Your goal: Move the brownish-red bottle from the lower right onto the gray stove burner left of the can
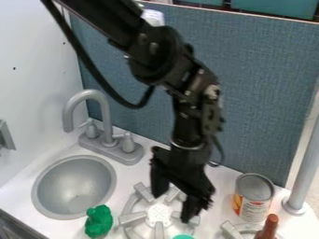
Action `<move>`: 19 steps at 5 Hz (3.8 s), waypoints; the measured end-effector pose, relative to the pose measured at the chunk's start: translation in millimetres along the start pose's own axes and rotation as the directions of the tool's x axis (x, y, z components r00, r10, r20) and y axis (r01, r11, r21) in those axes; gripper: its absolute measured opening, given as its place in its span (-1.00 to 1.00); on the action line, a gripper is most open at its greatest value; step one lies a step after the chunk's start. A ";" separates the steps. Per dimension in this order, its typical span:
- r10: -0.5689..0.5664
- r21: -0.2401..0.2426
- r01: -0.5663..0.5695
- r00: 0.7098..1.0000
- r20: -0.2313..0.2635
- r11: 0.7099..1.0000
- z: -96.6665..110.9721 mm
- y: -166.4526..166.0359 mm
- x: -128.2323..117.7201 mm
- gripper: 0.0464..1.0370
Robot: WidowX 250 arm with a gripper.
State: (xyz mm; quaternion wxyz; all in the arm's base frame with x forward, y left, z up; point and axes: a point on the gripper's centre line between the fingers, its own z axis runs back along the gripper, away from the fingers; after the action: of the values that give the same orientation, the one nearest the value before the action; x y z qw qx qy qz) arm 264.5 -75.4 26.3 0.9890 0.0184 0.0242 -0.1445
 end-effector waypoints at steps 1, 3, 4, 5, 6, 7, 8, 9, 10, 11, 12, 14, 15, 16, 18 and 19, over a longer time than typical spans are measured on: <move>-0.079 -0.007 0.079 0.997 0.005 0.997 -0.7 -30.7 15.9 0.93; -0.158 -0.013 0.159 0.987 0.027 0.987 2.7 -63.8 36.5 0.93; -0.166 -0.012 0.166 0.986 0.025 0.986 -2.7 -71.5 46.6 0.93; -0.164 0.001 0.164 0.986 0.017 0.986 -13.6 -77.3 54.7 0.93; -0.168 -0.012 0.168 0.986 0.024 0.986 -22.5 -83.3 64.2 0.93; -0.162 -0.015 0.163 0.986 0.047 0.987 -26.5 -91.6 74.2 0.93; -0.144 -0.018 0.146 0.987 0.076 0.989 -30.7 -100.0 82.3 0.93; -0.116 -0.014 0.117 0.990 0.082 0.993 -36.9 -101.1 90.3 0.81; -0.106 -0.003 0.107 0.992 0.063 0.994 -45.5 -101.4 95.9 0.25; -0.090 0.006 0.090 0.994 0.053 0.996 -45.3 -100.5 97.6 -0.27; -0.090 -0.004 0.090 0.996 0.025 0.996 -45.8 -98.8 93.5 -0.35; -0.054 -0.078 0.056 0.998 0.028 0.995 -9.3 -78.6 62.7 -0.36; 0.035 -0.113 -0.036 0.999 -0.005 0.993 0.9 -47.0 39.5 -0.36; 0.124 -0.091 -0.125 0.992 -0.017 0.988 -0.6 -13.8 29.7 -0.36; 0.336 0.001 -0.336 0.942 -0.007 0.942 -10.7 50.7 19.7 -0.36; 0.396 0.011 -0.397 0.918 0.032 0.918 -11.6 67.4 22.5 -0.36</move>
State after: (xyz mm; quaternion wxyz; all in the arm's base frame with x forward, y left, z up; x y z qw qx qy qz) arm 304.9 -16.8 15.5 0.9979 0.0293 0.0044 0.0583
